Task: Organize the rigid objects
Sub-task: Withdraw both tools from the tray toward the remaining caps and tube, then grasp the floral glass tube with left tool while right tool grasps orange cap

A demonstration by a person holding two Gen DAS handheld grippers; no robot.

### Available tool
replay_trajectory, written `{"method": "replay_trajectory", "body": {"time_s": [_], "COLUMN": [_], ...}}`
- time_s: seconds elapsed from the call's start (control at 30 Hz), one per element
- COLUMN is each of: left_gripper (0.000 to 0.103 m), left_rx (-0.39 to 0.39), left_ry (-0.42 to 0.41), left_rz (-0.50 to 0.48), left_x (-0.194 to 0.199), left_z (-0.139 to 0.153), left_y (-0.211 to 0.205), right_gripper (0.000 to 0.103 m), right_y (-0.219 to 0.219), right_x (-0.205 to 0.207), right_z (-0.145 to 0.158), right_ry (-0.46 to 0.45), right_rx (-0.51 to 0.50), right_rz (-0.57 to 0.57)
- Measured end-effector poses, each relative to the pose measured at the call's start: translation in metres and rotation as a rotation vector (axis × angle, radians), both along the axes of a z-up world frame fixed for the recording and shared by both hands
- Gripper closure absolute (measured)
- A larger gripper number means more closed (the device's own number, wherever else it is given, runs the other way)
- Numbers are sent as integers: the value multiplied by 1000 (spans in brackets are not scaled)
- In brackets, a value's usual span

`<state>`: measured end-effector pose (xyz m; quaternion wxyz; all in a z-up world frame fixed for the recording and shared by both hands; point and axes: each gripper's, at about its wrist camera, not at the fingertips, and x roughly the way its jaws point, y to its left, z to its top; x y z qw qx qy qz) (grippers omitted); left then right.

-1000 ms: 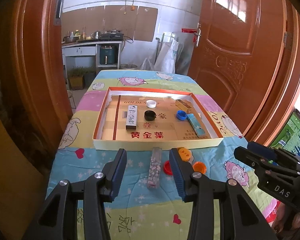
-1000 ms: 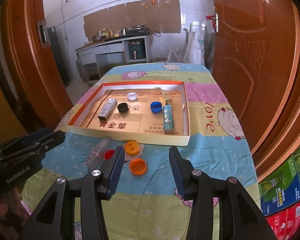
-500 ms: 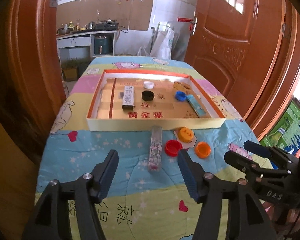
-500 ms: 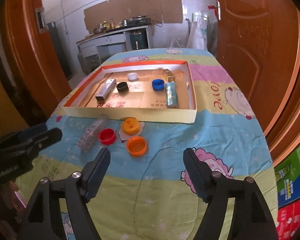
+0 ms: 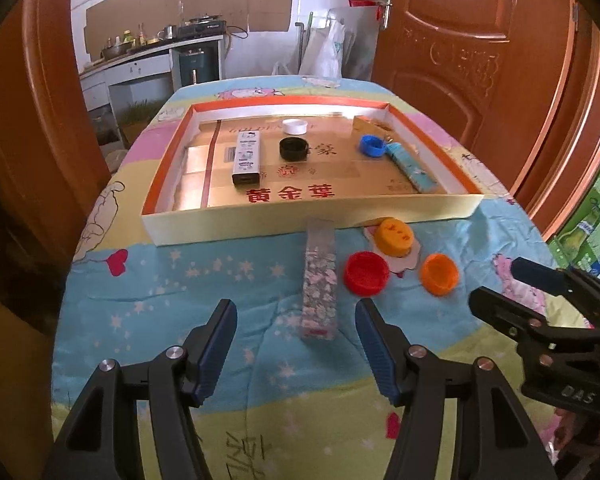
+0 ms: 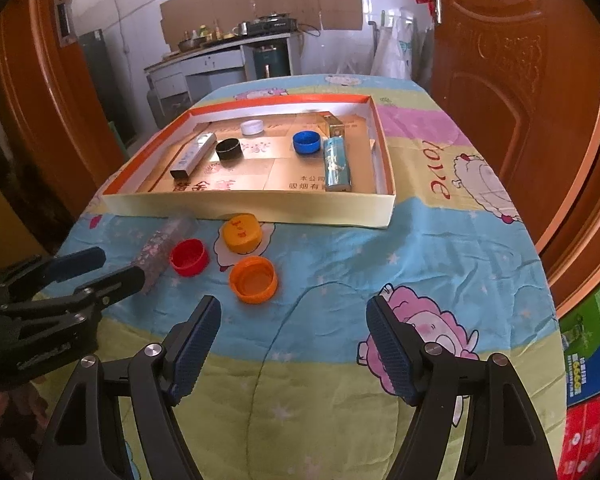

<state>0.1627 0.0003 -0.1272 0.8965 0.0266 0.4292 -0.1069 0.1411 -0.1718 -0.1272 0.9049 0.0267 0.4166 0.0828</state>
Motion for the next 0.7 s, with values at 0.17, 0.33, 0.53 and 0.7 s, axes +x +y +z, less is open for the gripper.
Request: {"method": "replay_trajectory", "body": {"time_s": [0.17, 0.33, 0.53, 0.7], "left_gripper": [42, 42, 44, 60], "left_rx": [20, 38, 36, 50], "left_ry": [6, 16, 17, 6], "left_rz": [7, -1, -7, -7], "left_x": [12, 20, 28, 31], "left_z": [-6, -12, -17, -17], "left_y": [2, -2, -5, -9], "right_gripper": [27, 27, 26, 36], "right_y": [-2, -3, 3, 8], "right_x": [5, 11, 17, 22], "right_z": [-2, -6, -10, -17], "right_ry": [-3, 4, 6, 19], "right_rx": [1, 12, 14, 9], "right_rz": [3, 13, 53, 79]}}
